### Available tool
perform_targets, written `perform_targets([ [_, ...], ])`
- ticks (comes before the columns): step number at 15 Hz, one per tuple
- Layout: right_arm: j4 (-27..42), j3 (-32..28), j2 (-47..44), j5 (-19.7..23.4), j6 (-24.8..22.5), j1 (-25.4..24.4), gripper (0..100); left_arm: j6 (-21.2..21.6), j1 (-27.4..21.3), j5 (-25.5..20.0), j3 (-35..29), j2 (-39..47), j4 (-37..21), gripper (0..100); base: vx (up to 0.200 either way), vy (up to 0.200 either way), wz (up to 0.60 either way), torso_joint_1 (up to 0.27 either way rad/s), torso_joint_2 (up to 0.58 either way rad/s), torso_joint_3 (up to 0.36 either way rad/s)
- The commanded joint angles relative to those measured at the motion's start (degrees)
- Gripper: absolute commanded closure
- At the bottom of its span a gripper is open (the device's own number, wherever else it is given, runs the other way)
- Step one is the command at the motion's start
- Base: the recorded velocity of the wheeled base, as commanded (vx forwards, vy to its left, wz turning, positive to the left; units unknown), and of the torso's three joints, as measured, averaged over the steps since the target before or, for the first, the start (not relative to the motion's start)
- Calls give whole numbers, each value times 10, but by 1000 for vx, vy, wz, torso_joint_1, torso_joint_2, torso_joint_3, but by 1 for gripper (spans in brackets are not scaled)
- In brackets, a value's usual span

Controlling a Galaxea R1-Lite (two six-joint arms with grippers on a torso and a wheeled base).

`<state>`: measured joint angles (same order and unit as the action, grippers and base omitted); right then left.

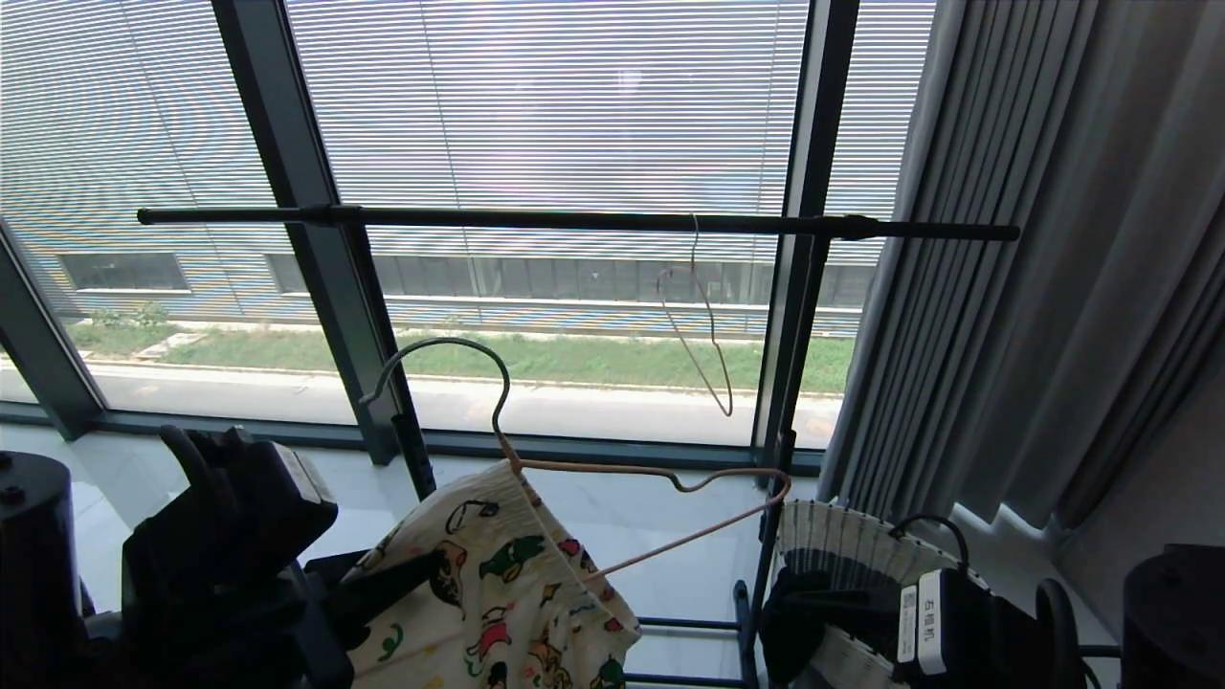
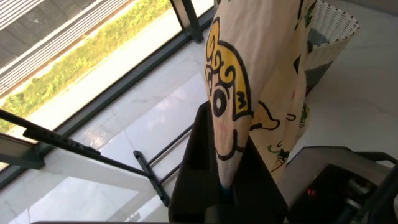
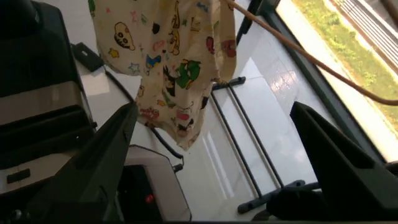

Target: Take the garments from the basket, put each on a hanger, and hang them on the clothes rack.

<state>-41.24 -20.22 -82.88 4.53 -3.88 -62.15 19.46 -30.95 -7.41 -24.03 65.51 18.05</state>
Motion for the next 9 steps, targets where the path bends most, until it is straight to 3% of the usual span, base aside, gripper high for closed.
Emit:
perform_targets([
  [1,-15,-6,-40,-8,71,0,0,0,4,-1,-9,1,9,100,0,0,0,0,0,0],
  [2,-32,-10,-56,-23,119,0,0,0,4,-1,-17,1,11,100,0,0,0,0,0,0],
  [3,-59,-25,-93,-74,178,0,0,0,4,-2,-27,1,11,100,0,0,0,0,0,0],
  [6,-90,-85,-178,-182,269,0,0,0,1,-3,-40,1,11,100,0,0,0,0,0,0],
  [9,-90,-137,-234,-220,283,4,0,0,-2,-4,-41,-1,11,100,0,0,0,0,0,0],
])
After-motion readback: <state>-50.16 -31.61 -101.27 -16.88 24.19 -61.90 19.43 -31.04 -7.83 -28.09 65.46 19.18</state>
